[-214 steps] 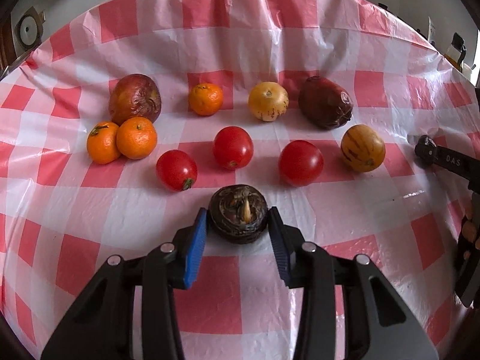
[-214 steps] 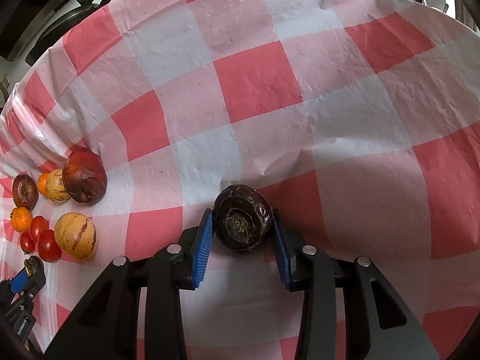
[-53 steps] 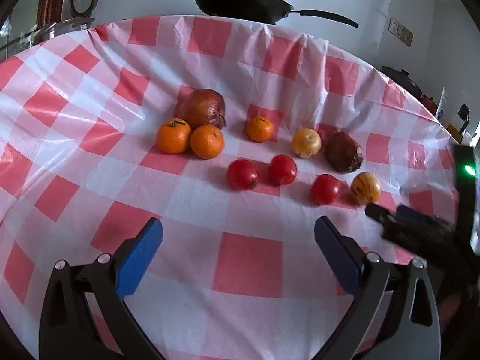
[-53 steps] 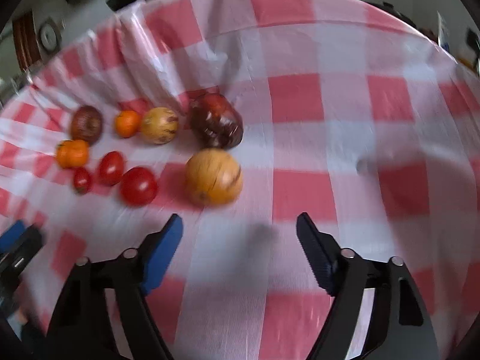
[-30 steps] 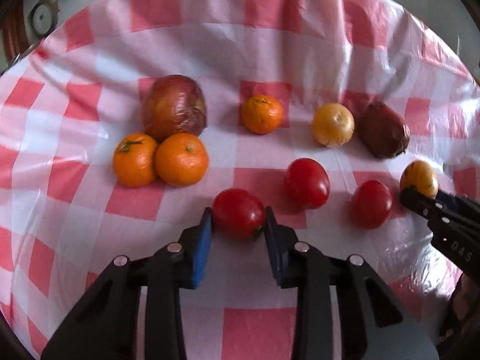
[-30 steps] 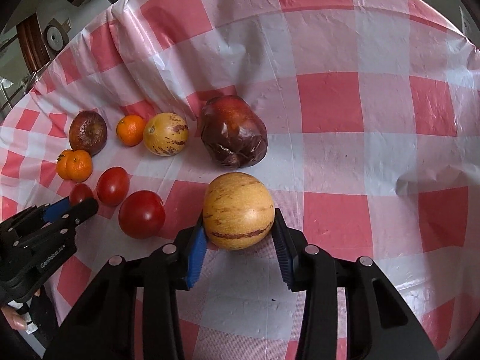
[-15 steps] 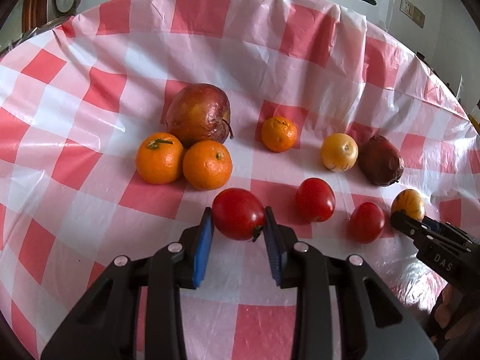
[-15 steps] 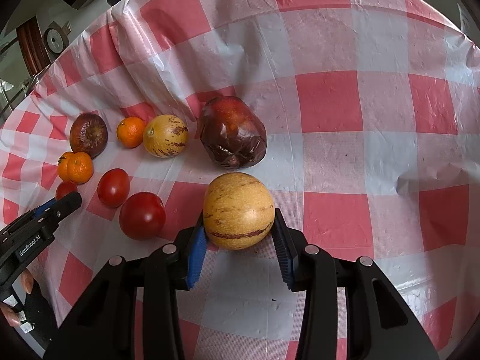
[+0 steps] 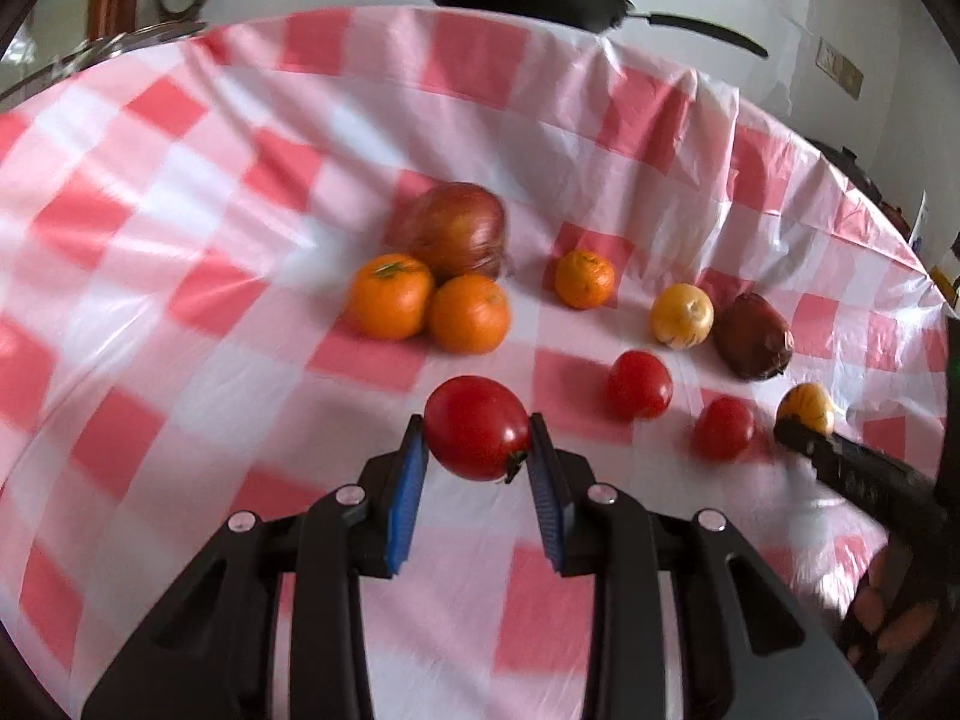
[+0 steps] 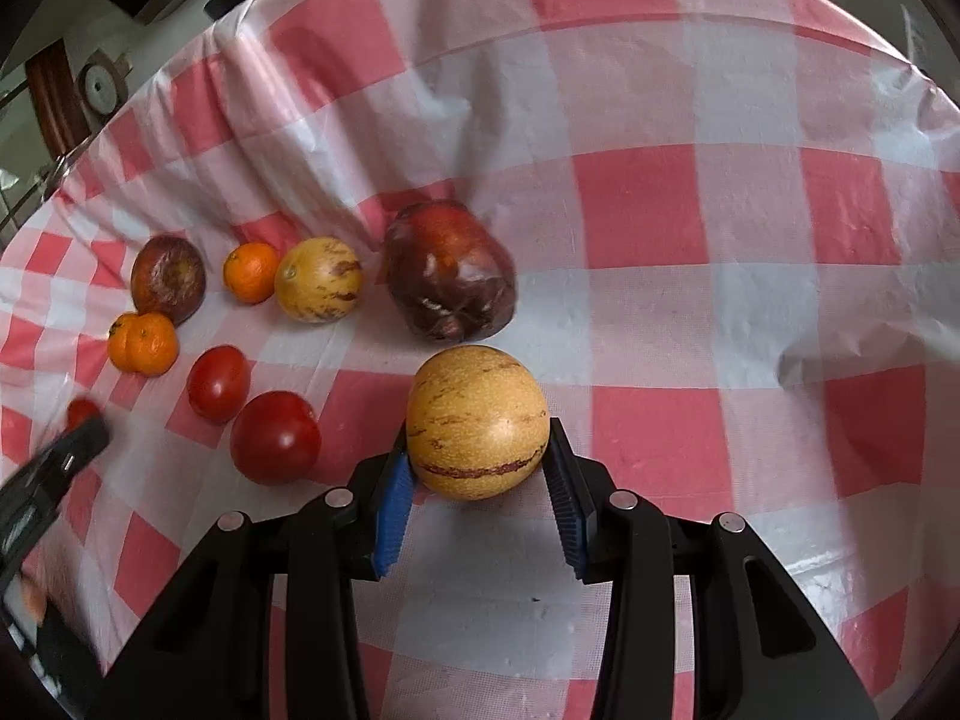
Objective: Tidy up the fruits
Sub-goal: 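Carry the tomato in the left tool over the white box while the right tool carries the melon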
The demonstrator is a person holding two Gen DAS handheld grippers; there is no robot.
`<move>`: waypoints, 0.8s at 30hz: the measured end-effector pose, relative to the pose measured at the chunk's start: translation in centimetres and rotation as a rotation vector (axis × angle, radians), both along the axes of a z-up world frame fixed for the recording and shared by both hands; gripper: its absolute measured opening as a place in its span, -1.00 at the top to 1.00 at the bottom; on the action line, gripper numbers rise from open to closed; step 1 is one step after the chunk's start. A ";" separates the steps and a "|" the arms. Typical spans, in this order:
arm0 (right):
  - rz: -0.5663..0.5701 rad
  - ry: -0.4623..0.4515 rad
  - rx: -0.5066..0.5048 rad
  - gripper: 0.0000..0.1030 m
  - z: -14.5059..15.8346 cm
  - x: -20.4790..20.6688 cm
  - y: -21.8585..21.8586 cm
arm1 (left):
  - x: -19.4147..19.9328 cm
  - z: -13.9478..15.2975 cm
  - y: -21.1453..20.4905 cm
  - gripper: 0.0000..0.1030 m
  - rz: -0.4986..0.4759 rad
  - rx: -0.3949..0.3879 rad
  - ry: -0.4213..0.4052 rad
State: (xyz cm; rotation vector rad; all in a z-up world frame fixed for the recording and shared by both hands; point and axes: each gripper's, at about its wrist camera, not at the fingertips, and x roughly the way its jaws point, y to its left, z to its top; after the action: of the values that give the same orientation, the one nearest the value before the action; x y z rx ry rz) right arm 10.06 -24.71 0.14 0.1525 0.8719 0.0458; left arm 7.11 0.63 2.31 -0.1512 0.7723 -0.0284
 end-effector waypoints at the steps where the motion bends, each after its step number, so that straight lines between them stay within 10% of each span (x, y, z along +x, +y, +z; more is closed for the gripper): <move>1: -0.003 -0.006 -0.005 0.22 0.1 -0.1 0.0 | -0.8 0.1 0.3 0.35 0.007 -0.006 0.001; 11: 0.203 -0.132 -0.127 0.21 5.6 -12.2 10.2 | -17.2 2.9 7.0 0.35 0.072 0.035 -0.073; 24: 0.673 -0.127 -0.038 0.21 6.9 -29.9 28.8 | -35.0 2.3 22.2 0.35 0.274 0.052 -0.054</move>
State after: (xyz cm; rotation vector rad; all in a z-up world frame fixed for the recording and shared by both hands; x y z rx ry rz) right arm -19.87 4.13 7.04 -0.1838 0.7649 0.6596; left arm -27.93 22.81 4.56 -0.2054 0.6930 0.2465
